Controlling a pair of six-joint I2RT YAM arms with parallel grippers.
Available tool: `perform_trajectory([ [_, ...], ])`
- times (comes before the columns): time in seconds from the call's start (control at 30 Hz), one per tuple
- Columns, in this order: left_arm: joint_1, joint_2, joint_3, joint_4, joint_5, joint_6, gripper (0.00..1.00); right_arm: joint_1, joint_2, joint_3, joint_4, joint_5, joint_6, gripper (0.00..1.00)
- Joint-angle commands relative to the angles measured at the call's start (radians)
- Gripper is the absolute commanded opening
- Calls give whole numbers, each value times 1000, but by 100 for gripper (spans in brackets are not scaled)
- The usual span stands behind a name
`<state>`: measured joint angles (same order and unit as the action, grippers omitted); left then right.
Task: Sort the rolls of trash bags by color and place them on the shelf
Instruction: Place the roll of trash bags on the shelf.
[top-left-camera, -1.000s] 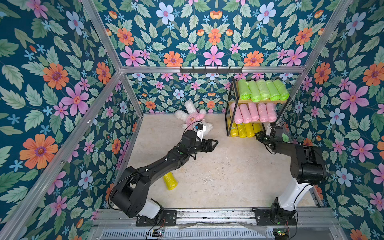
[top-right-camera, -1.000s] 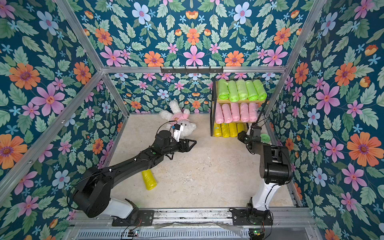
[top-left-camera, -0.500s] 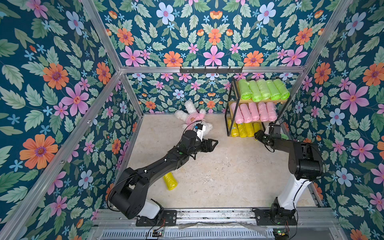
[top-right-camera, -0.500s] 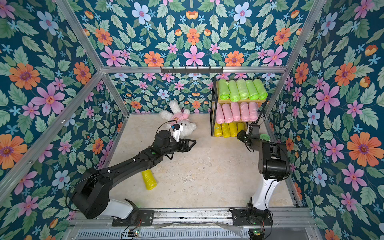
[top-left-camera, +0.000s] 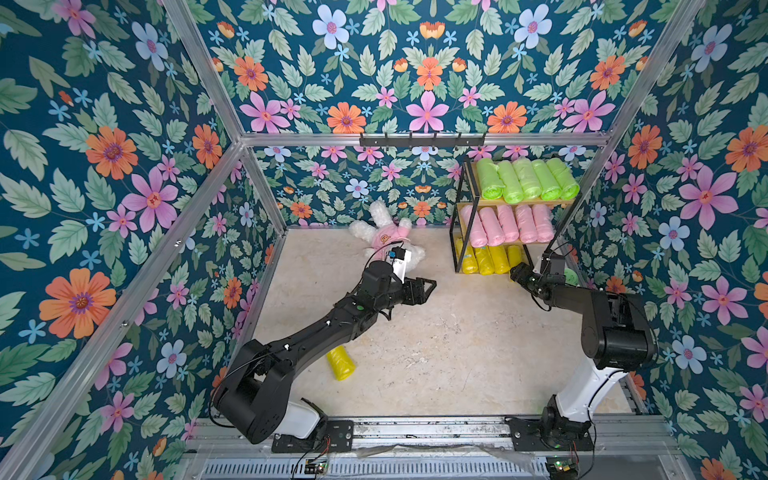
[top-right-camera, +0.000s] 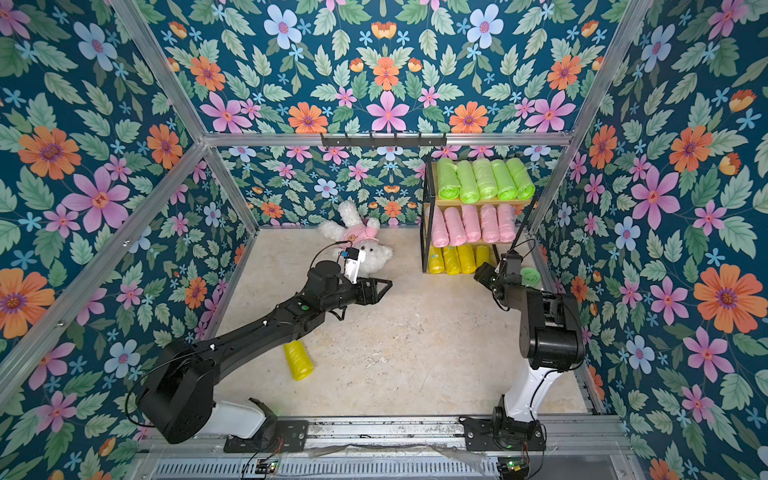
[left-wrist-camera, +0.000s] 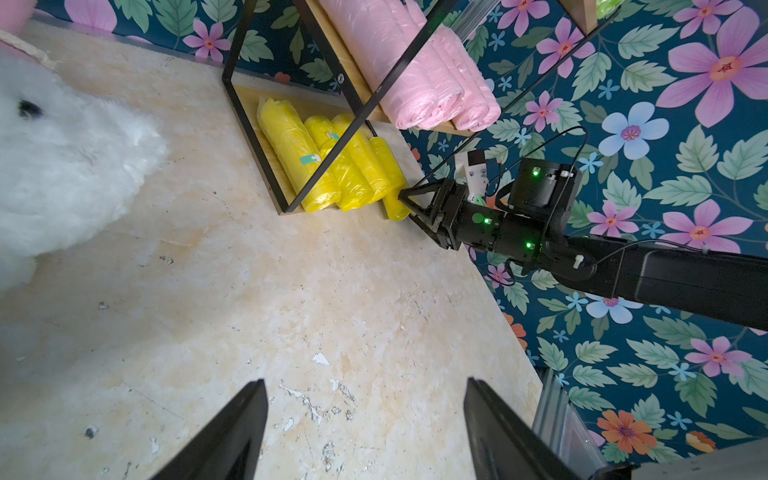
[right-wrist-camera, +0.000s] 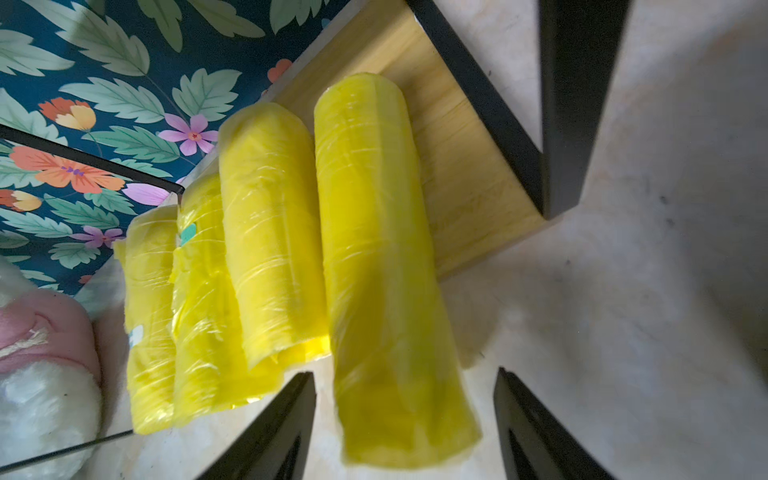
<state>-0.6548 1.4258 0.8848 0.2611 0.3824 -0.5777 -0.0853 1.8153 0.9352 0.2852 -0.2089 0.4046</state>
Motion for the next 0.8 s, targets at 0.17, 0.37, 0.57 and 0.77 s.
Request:
perform_trajectory([
  [0.17,-9,-22,-12,-8,-22,7,80,-1,-97,-100,83,-22,39,76],
  [0.37,-11,-16,-10,-5,-22,8,80,0,-189,-187,138,-39,67,68],
  [0.57,-17,-4,-7,0,-17,6,80,0,-124,-205,256,-136,129,53],
  [0.77,-20,-8,-10,-5,-23,7,80,-1,-53,-176,319,-97,184,48],
])
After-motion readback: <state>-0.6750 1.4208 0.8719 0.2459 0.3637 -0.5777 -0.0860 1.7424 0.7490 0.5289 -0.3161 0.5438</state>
